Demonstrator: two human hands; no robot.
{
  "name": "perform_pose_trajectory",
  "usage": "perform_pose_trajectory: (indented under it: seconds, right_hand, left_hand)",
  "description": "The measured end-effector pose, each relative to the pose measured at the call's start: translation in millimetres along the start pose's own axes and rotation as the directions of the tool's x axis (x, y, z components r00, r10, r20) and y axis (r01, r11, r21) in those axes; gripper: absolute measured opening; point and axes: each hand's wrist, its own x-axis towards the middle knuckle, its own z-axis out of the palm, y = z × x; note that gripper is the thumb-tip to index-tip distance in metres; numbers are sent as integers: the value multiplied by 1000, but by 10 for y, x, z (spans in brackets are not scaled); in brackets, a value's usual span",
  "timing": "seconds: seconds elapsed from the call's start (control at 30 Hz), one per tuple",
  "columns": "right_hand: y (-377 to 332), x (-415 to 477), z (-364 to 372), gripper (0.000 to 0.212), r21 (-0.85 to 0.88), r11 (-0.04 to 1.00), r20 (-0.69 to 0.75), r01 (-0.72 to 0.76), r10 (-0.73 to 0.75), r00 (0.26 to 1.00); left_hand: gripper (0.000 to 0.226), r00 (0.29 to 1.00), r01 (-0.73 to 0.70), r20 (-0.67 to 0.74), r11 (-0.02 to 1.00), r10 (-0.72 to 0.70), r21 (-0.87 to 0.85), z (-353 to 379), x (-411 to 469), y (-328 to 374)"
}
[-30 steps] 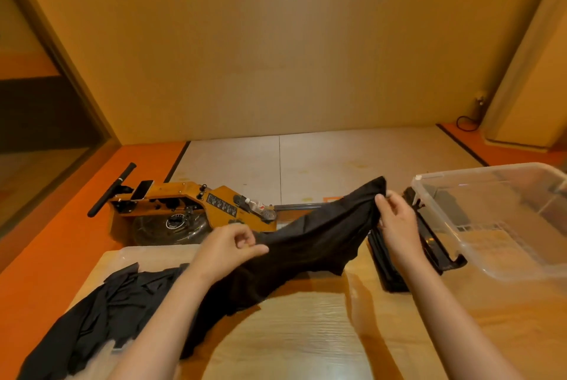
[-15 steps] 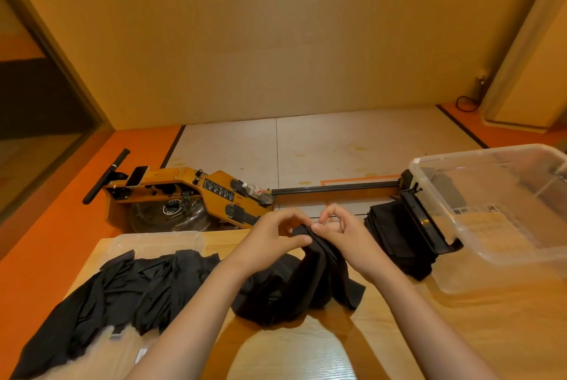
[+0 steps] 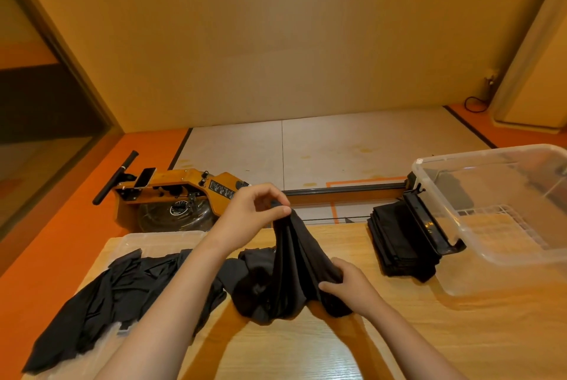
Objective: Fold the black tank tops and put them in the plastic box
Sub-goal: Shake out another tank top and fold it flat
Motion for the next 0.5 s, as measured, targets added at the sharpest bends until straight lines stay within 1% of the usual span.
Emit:
perform_pose_trajectory:
  seconds: [0.1,0.2,0.27,0.33,0.37,0.43,0.47,0.5]
  right_hand:
    - [252,21,25,6,-1,999,-61,-43,43,997]
    - [440,25,10,9,32,994,-153,-107,111,982]
    - [499,22,-8,14,58,990,-274,-125,136,952]
    - [524,15,-8,13,28,992,-382,-125,126,916]
    - [536,16,5,12,21,993,-384,-117,116,916]
    - [557,9,87,11,29,995,-290,-92,97,952]
    - [574,-3,142,12,16,996,-230,-84,85,969]
    - [586,-21,193,14,-23,997,-181,-80,74,981]
  left_hand:
    - [3,1000,26,-10,1000,-26,10,-150,-31,-70]
    - [2,992,121,-49,992,-120,32,-332,-101,-355]
    - [9,975,197,-124,976,-184,97,-440,-164,-696]
    - [21,945,309,-161,937,-284,165,-484,-257,-1098]
    - [33,919,390,-138,903,-369,182,-476,-319,-1303]
    - [66,839,536,-52,804,-542,258,-410,-463,-1691]
    - [76,808,567,-31,764,-588,308,-357,-536,-1849]
    - [82,796,574,-28,741,-604,349,-297,-600,-1974]
